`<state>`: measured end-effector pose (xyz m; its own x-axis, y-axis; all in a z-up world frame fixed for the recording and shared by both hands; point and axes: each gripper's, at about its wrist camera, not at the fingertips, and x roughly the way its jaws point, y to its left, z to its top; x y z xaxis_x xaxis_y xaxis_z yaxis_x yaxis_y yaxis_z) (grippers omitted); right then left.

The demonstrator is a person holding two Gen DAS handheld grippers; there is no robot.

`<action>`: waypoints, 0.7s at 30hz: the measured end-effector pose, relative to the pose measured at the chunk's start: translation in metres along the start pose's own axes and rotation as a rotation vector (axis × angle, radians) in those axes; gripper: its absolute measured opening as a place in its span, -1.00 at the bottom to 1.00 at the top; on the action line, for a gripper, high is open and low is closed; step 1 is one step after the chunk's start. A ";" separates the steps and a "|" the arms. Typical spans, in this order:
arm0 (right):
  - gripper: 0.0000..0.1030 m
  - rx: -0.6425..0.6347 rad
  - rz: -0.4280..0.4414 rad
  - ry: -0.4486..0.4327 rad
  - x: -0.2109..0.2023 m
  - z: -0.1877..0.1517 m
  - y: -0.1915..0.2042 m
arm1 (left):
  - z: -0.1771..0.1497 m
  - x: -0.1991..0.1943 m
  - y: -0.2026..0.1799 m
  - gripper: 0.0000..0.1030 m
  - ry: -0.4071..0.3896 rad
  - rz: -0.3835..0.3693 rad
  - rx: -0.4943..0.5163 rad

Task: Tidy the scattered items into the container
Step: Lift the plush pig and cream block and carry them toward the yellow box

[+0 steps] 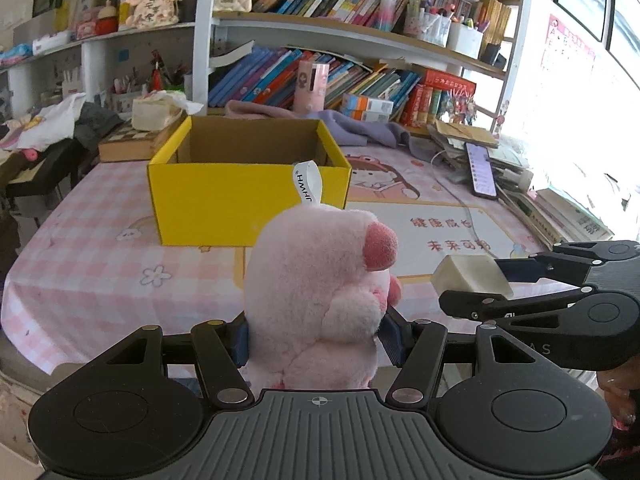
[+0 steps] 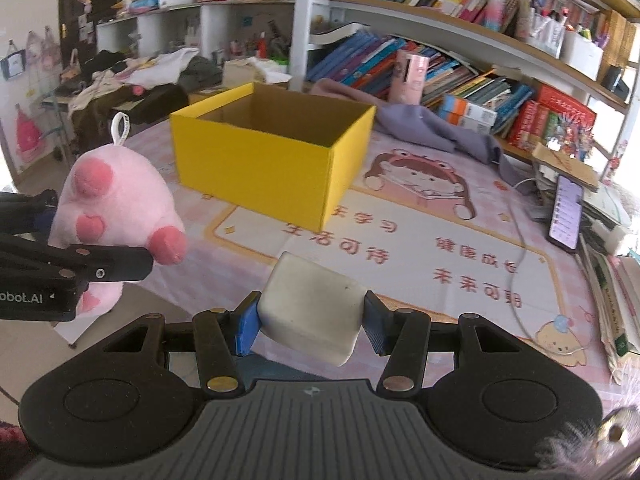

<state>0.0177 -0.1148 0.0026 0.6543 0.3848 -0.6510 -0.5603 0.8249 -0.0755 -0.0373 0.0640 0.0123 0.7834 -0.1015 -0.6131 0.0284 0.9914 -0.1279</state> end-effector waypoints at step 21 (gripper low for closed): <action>-0.02 -0.098 0.154 0.043 0.024 0.013 0.038 | -0.007 0.002 0.035 0.17 0.046 0.086 -0.100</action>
<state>0.0187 -0.0688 -0.0062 0.5359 0.4839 -0.6918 -0.7005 0.7123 -0.0444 -0.0390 0.0984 0.0015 0.7512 -0.0225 -0.6597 -0.1012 0.9837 -0.1488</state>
